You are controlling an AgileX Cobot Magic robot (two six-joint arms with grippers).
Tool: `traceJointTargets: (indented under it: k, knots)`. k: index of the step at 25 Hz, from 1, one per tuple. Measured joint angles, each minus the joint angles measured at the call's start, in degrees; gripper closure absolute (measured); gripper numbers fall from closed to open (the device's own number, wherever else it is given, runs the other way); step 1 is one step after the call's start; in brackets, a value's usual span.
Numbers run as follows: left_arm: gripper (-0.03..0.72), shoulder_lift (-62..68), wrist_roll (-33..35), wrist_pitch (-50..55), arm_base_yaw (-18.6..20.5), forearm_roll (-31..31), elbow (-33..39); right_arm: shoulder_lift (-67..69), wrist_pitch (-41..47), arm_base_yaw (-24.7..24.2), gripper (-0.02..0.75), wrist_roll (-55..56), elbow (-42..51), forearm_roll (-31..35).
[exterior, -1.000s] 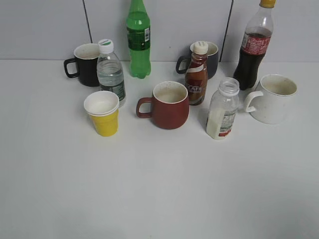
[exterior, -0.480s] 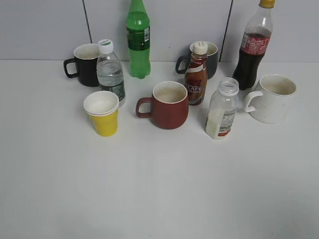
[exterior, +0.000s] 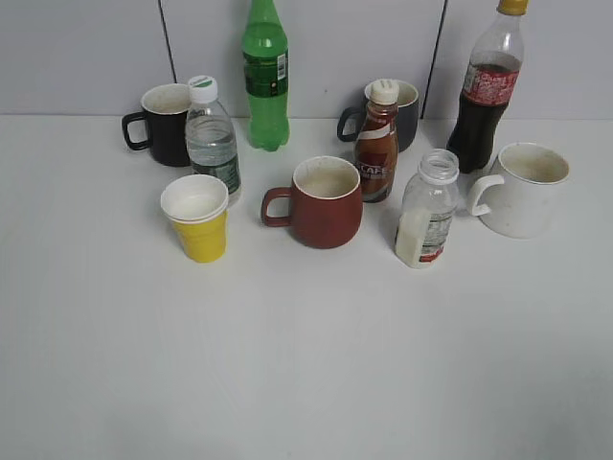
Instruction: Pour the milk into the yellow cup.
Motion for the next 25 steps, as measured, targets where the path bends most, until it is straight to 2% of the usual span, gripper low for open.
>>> traceJointTargets:
  k: [3, 25]
  knots:
    - [0.185, -2.05, 0.00, 0.01, 0.22, 0.00, 0.00, -0.26, -0.04, -1.69, 0.223, 0.00, 0.00, 0.01]
    - [0.196, -2.05, 0.00, 0.01, 0.26, 0.06, 0.00, -3.27, 0.00, -1.73, 0.223, -0.07, 0.00, 0.83]
